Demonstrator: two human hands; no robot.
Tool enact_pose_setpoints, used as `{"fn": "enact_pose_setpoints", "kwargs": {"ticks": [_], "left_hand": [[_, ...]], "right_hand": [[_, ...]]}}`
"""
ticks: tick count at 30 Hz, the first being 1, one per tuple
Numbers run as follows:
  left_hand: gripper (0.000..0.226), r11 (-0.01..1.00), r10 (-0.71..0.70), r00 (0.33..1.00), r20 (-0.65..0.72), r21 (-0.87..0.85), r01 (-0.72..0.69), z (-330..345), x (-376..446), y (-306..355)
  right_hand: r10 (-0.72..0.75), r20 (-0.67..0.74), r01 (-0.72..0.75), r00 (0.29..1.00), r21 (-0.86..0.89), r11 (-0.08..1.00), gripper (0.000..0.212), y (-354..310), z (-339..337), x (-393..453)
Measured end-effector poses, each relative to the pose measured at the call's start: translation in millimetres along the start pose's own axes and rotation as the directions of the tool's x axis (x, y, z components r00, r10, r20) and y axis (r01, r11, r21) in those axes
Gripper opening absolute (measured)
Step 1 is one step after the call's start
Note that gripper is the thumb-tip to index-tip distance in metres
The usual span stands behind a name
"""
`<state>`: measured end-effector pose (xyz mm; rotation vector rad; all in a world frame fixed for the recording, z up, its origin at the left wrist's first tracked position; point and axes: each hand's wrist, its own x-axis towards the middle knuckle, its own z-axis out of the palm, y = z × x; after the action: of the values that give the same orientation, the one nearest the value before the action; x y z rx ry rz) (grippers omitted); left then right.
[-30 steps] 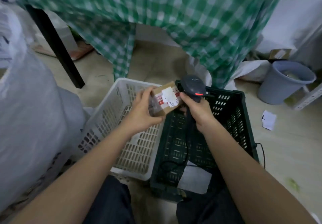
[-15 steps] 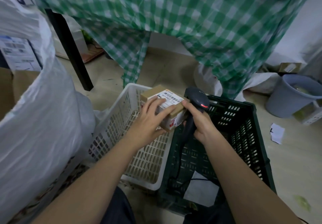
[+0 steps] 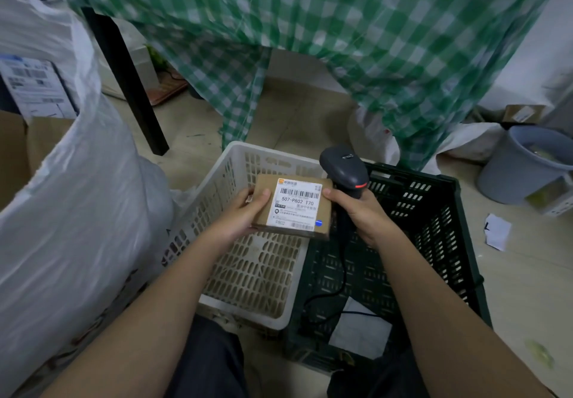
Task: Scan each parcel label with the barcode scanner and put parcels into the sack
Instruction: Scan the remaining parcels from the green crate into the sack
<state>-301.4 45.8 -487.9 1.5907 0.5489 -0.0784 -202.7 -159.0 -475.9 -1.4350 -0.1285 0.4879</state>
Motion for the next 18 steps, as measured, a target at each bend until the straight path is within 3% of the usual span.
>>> {"fn": "enact_pose_setpoints", "kwargs": {"ticks": [3,7,10,12,15,18], "left_hand": [[0.051,0.981,-0.051,0.995,0.081,-0.182,0.065,-2.7,1.5,0.1],[0.052,0.983,-0.052,0.994,0.091,-0.171,0.067,-5.4,-1.5,-1.2],[0.065,0.982,-0.007,0.999,-0.040,-0.187,-0.001,-10.5,0.0,-1.8],[0.071,0.976,0.015,0.990,-0.137,-0.213,-0.044,-13.4,3.7,-3.7],[0.080,0.975,0.044,0.971,-0.237,-0.203,-0.093,-13.8,8.5,-5.1],[0.084,0.968,0.052,0.954,-0.296,-0.219,-0.121,-13.0,12.3,-5.0]], "right_hand": [[0.015,0.002,-0.015,1.000,0.012,1.000,0.025,0.6,-5.5,1.8],[-0.022,-0.053,0.019,0.998,-0.058,0.998,0.025,1.2,-4.9,2.7],[-0.108,-0.142,0.076,0.984,-0.209,0.975,0.027,3.4,-6.7,3.6],[-0.078,-0.165,0.028,0.983,-0.286,0.958,0.020,4.4,-10.1,2.6],[0.074,-0.086,-0.099,0.994,-0.343,0.934,0.018,5.7,-10.6,-3.1],[0.145,0.019,-0.121,0.989,-0.458,0.881,0.020,8.8,-8.9,-9.0]]}}
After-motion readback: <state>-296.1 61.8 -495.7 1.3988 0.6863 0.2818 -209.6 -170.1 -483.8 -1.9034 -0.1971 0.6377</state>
